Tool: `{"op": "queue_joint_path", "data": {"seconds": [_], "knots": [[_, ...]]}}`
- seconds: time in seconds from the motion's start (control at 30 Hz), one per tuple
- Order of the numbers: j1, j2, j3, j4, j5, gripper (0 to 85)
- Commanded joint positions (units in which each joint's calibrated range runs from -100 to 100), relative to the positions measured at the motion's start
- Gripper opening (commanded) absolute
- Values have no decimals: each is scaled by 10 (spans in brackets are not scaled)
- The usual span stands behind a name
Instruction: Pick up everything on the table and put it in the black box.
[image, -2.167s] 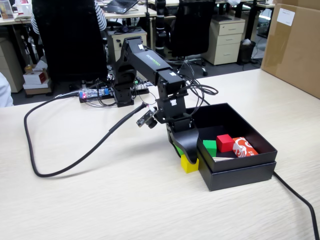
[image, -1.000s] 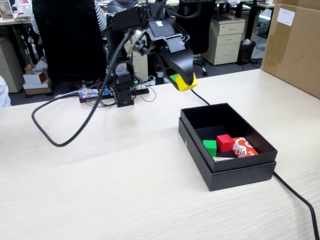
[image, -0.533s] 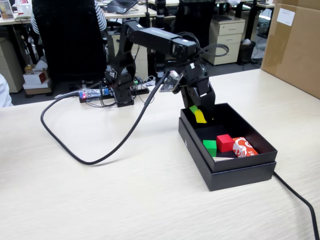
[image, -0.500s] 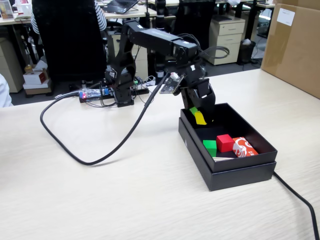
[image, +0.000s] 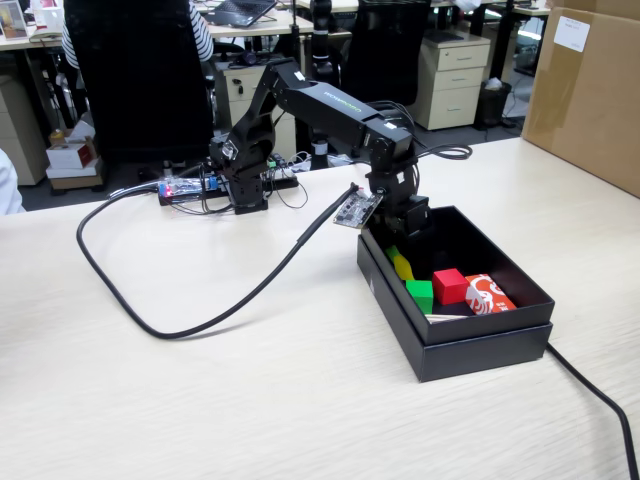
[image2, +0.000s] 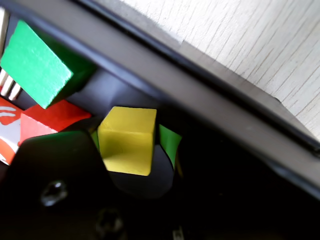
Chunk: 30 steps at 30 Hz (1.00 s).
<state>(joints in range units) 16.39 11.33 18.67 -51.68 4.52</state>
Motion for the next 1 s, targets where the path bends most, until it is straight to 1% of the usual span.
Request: {"op": "queue_joint_path", "data": {"seconds": [0.0, 0.07, 0.1, 0.17, 0.27, 0.37, 0.4, 0.5, 0.57, 0.6, 0.8, 0.97], "knots": [[7, -15, 35, 13, -7, 328], [7, -30, 35, 13, -7, 399], [7, -44, 36, 13, -7, 418], [7, -82, 38, 14, -6, 420], [7, -157, 41, 14, -7, 465], [5, -257, 31, 14, -9, 465], [2, -323, 25, 14, -13, 465], [-10, -432, -1, 14, -14, 467], [-22, -499, -36, 14, -22, 467], [-37, -567, -81, 14, -29, 468], [-91, -754, -254, 14, -49, 489], [-138, -864, -381, 14, -52, 493]]}}
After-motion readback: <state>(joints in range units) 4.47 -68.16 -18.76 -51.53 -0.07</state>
